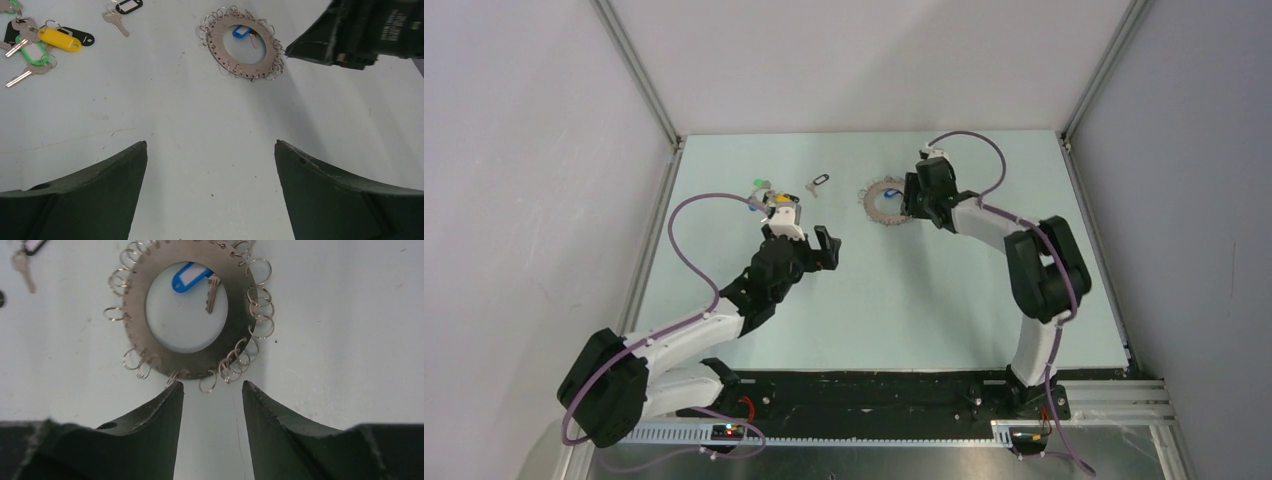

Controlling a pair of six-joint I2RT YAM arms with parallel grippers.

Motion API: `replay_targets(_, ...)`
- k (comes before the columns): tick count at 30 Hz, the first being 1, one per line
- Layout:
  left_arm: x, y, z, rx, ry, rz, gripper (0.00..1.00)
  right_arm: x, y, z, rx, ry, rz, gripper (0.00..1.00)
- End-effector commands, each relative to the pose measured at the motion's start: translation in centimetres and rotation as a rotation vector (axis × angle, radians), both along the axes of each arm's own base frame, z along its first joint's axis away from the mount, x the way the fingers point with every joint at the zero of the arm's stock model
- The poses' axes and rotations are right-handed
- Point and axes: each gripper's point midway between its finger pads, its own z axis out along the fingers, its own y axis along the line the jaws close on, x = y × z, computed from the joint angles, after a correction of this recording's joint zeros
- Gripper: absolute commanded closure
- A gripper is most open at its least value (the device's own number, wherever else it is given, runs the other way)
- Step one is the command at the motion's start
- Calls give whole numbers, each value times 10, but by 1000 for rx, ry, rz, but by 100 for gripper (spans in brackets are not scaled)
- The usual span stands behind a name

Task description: Remove the keys from the keyring

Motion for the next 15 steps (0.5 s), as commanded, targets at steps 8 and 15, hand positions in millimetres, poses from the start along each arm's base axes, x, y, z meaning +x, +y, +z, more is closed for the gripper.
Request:
replay_targets(8,10,1,38,-30,-96,34,0,18,13,-54,-94,190,12,60)
replay_targets(15,11,3,38,-21,-97,44,0,26,18,-61,-108,199,30,77)
